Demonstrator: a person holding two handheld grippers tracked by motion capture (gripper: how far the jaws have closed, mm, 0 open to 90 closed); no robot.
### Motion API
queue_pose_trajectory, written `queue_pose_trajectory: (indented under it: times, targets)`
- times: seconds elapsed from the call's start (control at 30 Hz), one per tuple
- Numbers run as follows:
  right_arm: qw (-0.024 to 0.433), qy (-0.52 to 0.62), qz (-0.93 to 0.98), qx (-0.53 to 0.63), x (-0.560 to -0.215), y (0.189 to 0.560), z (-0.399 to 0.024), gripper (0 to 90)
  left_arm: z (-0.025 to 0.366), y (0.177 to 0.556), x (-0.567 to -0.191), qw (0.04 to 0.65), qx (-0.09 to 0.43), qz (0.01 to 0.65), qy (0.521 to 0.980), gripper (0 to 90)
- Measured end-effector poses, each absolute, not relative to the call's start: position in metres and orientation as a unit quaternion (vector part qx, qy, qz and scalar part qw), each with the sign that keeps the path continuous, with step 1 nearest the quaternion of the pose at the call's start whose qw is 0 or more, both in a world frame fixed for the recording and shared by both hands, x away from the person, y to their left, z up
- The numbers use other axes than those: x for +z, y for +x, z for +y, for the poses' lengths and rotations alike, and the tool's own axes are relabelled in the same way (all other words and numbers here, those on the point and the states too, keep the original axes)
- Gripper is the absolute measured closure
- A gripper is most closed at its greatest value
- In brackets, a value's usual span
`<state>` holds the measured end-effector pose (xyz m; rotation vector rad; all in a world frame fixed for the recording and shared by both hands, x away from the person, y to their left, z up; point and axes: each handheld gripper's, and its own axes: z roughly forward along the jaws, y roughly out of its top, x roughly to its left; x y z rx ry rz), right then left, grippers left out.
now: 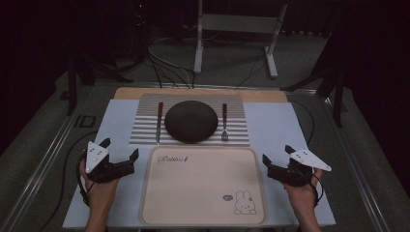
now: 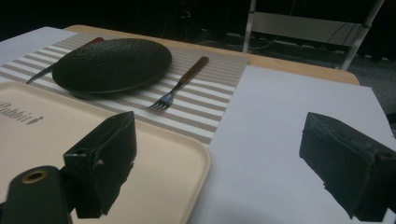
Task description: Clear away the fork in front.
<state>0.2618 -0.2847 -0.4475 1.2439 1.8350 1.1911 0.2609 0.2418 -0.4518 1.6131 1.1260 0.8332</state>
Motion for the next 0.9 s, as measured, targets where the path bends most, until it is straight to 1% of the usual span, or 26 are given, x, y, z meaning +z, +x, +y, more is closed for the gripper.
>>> queue_pose_trajectory:
  times: [0.9]
  targets:
    - [0.311,0.461,0.704,0.442,-0.428,0.3,-0.252,10.9,0.241,0.261,-0.452,0.478,0.344,0.464,0.662,0.2]
